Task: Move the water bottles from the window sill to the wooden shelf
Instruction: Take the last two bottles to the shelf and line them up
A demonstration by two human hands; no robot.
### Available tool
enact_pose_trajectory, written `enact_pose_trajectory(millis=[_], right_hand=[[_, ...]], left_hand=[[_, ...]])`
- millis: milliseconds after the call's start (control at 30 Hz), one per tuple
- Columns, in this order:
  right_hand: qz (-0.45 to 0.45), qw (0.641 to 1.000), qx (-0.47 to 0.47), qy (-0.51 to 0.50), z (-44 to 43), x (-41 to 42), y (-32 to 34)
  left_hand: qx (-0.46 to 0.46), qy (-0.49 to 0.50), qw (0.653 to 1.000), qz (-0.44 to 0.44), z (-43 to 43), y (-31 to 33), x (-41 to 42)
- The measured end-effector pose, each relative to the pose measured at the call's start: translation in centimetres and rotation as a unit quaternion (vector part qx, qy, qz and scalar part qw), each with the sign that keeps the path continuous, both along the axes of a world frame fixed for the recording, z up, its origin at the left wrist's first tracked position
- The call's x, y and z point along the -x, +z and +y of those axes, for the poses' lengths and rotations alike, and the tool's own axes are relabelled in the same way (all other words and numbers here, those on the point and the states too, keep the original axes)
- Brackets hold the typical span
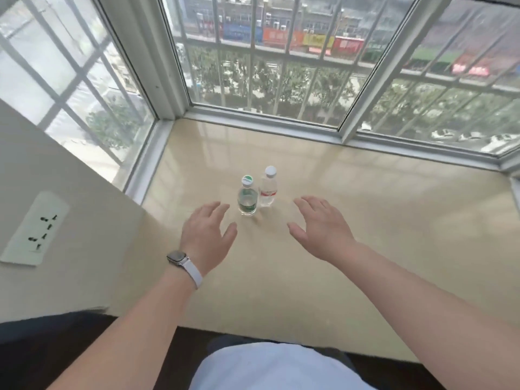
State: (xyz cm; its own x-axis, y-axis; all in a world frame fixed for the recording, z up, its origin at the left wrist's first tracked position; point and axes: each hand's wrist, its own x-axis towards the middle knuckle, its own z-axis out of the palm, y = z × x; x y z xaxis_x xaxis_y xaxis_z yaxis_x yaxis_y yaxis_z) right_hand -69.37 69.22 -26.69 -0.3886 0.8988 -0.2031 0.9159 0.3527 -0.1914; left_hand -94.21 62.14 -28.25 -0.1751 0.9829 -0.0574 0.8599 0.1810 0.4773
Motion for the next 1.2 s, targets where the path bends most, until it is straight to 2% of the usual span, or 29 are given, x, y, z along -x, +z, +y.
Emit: enact_pose_trajectory(millis=[167, 267, 533, 767, 1033, 1200], right_hand=[[0.04, 0.992, 0.07, -0.093, 1.9, 2.5, -1.7], [0.077, 0.982, 0.104, -0.138, 4.2, 3.2, -3.4], [0.174, 0.955, 0.147, -0.189, 10.9, 4.7, -10.4], [0.283, 0.914, 0.205, -0.208, 14.1, 6.6, -15.6], [0.329, 0.903, 0.162, -0.222, 13.4, 6.7, -15.8], [0.344, 0.897, 0.155, -0.23, 11.1, 5.8, -13.6]], left_hand=[[0.077, 0.055, 0.986, -0.137, 4.3, -3.9, 1.0], [0.118, 0.081, 0.971, -0.189, 6.8, -6.4, 1.0], [0.12, 0.082, 0.964, -0.224, 11.9, -12.8, 0.2], [0.114, 0.07, 0.944, -0.303, 14.5, -15.9, -0.5], [0.083, 0.106, 0.937, -0.323, 13.8, -15.8, -0.9], [0.063, 0.1, 0.933, -0.341, 12.1, -12.7, -1.4]])
